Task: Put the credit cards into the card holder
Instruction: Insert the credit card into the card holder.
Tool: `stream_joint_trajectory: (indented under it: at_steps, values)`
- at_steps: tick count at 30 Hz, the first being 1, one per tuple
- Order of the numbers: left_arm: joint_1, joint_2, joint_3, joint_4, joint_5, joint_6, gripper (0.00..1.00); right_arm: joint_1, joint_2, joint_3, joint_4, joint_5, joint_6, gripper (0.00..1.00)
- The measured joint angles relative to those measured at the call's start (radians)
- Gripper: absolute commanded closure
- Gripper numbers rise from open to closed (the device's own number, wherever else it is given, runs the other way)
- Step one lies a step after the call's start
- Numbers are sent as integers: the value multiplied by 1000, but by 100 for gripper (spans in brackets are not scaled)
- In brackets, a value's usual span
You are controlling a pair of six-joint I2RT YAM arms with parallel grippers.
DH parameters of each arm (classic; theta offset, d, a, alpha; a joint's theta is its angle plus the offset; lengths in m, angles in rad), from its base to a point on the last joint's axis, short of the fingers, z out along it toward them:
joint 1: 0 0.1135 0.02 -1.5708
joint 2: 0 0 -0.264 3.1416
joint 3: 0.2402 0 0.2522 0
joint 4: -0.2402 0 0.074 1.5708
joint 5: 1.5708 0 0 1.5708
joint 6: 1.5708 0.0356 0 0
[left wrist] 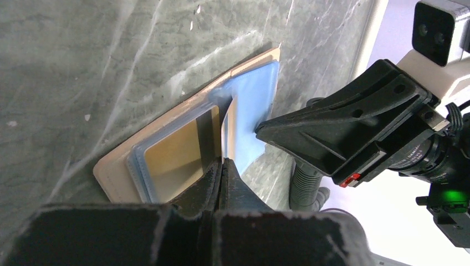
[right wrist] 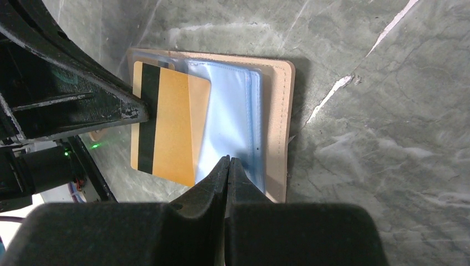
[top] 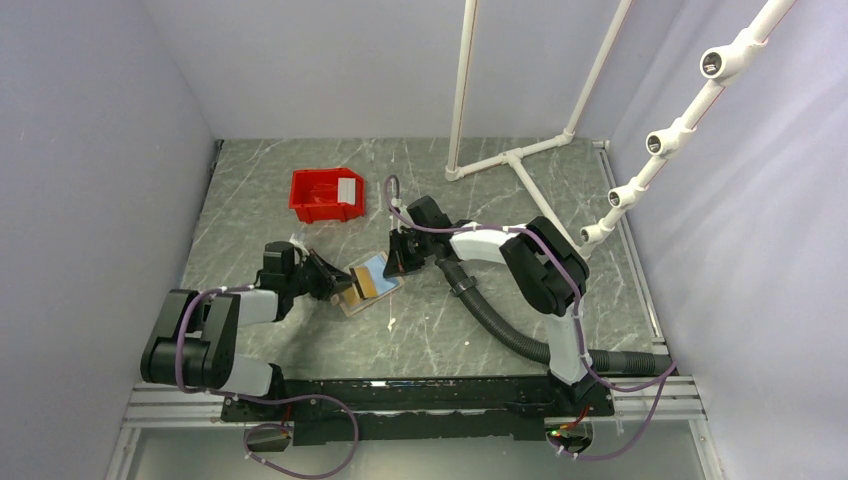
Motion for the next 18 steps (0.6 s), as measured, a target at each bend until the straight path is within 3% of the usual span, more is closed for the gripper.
stream_joint_trajectory:
  at_steps: [12, 18]
  values:
    - [-60, -49, -76, 102, -134, -56, 100, 10, 3, 0, 7, 1, 17, 100]
    - [-71, -39, -85, 141, -151, -71, 100, 4, 4, 35, -65, 12, -5, 79]
